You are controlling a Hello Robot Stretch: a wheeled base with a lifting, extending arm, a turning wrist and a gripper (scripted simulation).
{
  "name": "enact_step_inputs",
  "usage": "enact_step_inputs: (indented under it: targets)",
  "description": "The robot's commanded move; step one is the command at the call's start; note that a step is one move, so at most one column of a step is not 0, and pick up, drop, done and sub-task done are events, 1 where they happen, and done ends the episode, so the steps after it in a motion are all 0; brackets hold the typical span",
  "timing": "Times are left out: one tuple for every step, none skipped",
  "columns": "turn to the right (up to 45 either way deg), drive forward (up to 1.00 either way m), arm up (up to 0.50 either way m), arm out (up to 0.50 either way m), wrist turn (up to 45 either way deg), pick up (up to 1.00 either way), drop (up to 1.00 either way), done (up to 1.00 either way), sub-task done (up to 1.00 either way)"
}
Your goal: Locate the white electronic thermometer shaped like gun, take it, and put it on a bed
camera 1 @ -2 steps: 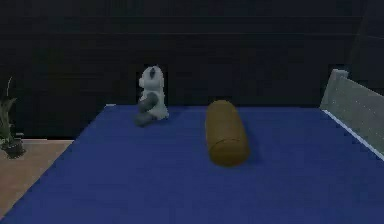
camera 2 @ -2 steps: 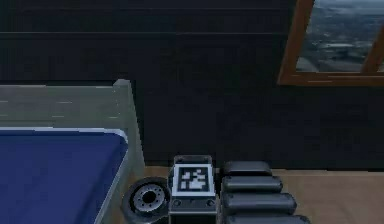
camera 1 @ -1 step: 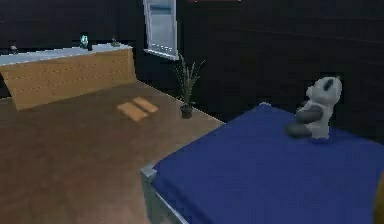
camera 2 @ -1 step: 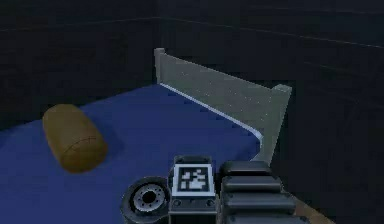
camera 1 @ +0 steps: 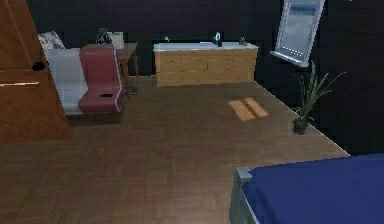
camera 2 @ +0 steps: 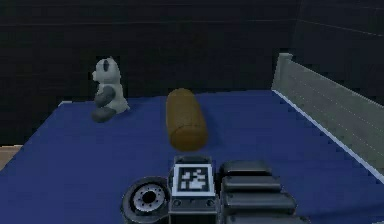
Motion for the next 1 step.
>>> enact_step_inputs:
  targets:
    - [0.0,0.00,0.00,0.48,0.0,0.00,0.00,0.00,0.00]
